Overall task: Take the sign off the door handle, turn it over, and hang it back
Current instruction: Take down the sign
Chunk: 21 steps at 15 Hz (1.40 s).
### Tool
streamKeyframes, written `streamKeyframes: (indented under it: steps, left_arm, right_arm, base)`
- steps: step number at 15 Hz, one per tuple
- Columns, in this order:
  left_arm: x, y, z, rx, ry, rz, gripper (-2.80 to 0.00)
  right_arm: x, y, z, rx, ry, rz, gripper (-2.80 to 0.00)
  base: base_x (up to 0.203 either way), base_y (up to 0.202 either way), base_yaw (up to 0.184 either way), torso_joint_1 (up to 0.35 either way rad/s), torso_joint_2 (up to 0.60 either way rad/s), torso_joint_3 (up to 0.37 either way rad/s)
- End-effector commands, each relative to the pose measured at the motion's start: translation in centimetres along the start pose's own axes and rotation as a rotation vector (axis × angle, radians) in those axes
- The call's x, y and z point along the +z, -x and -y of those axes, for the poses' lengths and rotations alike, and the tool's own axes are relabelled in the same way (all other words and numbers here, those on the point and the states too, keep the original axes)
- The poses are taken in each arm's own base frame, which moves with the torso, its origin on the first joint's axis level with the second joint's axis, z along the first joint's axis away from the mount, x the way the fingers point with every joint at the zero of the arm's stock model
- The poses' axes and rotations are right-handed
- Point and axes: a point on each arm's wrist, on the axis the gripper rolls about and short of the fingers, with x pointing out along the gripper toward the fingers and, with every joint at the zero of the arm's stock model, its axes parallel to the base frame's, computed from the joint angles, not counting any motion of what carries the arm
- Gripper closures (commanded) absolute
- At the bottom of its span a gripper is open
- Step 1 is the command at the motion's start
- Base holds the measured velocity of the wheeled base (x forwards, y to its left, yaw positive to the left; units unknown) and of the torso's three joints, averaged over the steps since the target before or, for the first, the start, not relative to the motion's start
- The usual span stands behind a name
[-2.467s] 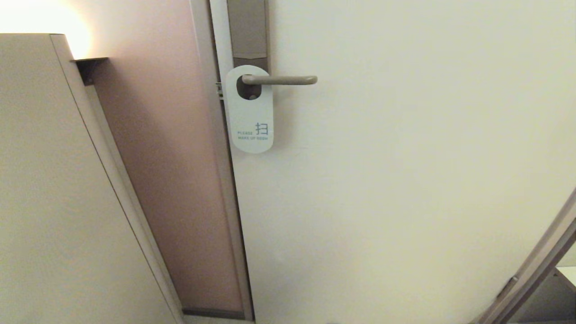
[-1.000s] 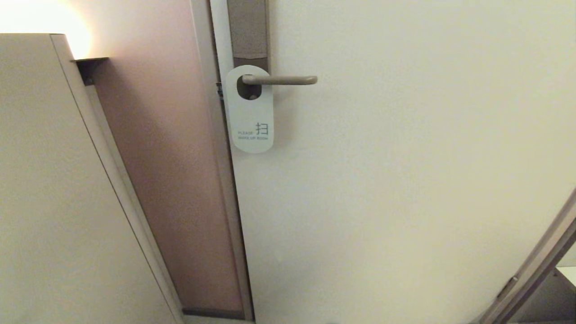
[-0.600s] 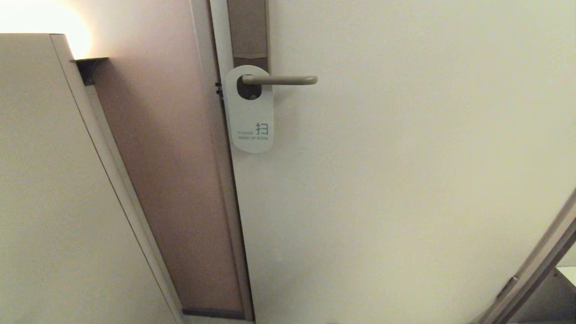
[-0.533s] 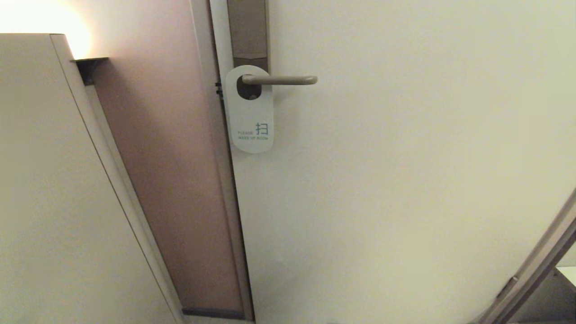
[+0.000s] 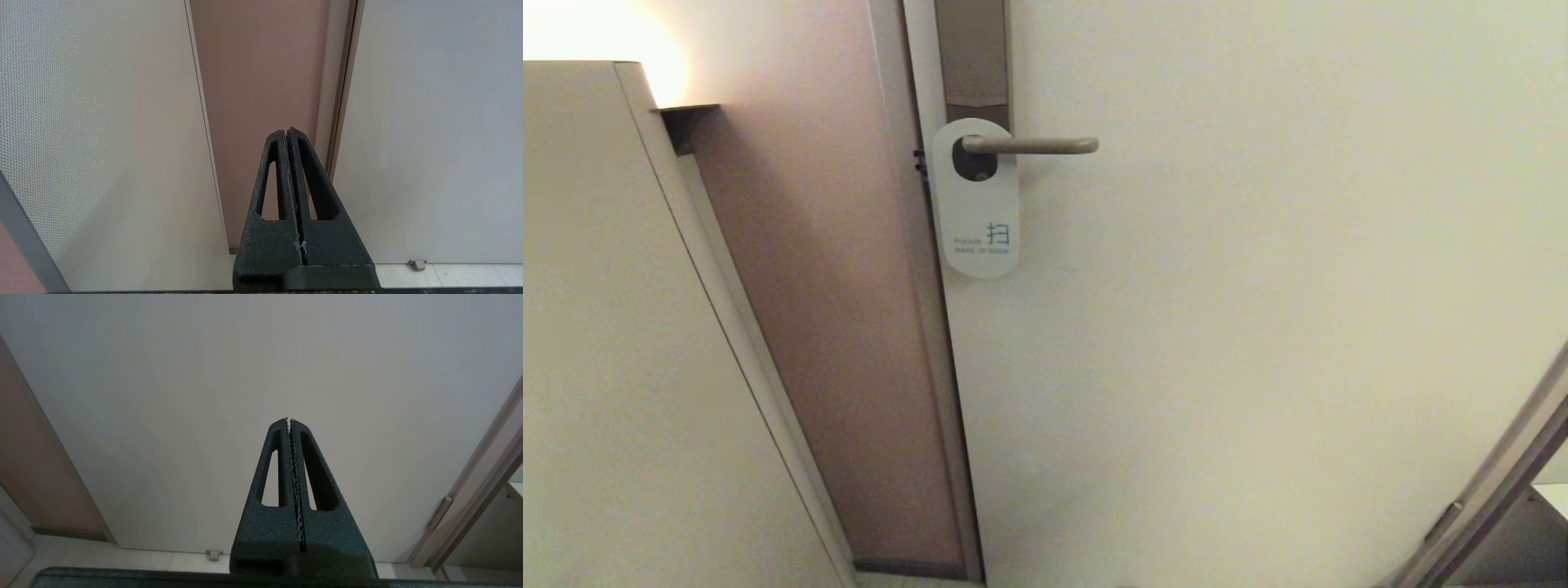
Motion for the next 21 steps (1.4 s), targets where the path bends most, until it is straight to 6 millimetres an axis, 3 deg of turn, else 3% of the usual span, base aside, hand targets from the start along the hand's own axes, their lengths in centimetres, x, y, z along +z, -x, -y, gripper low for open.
streamKeyframes:
  steps: [1, 21]
  left_arm:
    - [0.0, -0.01, 0.0, 0.002, 0.0, -0.001, 0.0]
    - [0.02, 0.0, 0.0, 0.0, -0.011, -0.002, 0.0]
  right_arm:
    - [0.01, -0.01, 0.0, 0.0, 0.0, -0.001, 0.0]
    - [0.01, -0.01, 0.0, 0.0, 0.0, -0.001, 0.0]
  base:
    - [0.0, 0.0, 0.0, 0.0, 0.0, 0.0]
    - [0.0, 0.0, 0.0, 0.0, 0.0, 0.0]
